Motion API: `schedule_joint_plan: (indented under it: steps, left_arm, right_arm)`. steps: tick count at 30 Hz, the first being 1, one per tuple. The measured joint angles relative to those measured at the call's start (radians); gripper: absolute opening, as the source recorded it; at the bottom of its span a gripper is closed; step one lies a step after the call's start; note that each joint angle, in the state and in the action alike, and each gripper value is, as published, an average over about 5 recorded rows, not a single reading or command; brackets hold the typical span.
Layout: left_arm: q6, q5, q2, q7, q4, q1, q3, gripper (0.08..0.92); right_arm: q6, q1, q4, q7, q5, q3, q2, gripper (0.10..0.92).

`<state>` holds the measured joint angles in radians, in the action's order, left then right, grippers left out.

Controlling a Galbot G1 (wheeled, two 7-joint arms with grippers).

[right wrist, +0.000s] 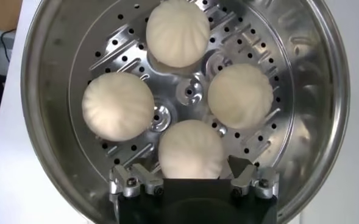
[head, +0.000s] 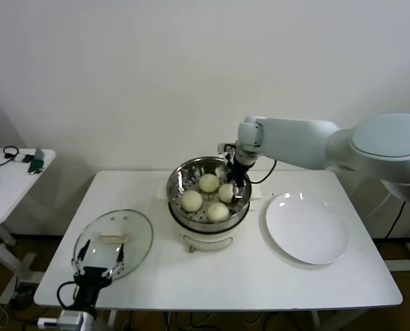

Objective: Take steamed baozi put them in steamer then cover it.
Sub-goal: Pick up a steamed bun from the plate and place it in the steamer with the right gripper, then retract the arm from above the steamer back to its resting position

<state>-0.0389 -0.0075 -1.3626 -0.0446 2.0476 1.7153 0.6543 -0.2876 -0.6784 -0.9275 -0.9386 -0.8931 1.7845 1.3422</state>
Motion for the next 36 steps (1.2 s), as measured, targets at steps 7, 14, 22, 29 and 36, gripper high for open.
schedule_joint_plan:
  steps: [7,14,22,29,36]
  left_arm:
    - [0.003,0.003,0.005,-0.002,0.004,-0.003,0.0,0.823]
    - [0.003,0.012,0.01,-0.011,0.002,-0.009,-0.005,0.823]
    - [0.01,0.022,0.01,-0.024,0.011,-0.023,-0.011,0.823]
    - [0.003,0.026,0.009,-0.021,0.014,-0.034,-0.002,0.823]
    - [0.0,0.046,0.009,-0.017,0.028,-0.035,0.0,0.823]
  right_arm:
    - [0.013,-0.034,-0.015,-0.036,0.005,-0.021,-0.026,0.823]
    - [0.046,-0.076,-0.046,-0.043,0.012,-0.069,-0.093,0.823]
    - [0.119,-0.063,-0.125,0.074,0.008,-0.19,-0.232,0.823]
    - [0.182,0.052,-0.229,0.253,0.009,-0.38,-0.391,0.823]
    - [0.235,0.282,-0.332,0.419,0.03,-0.672,-0.54,0.823]
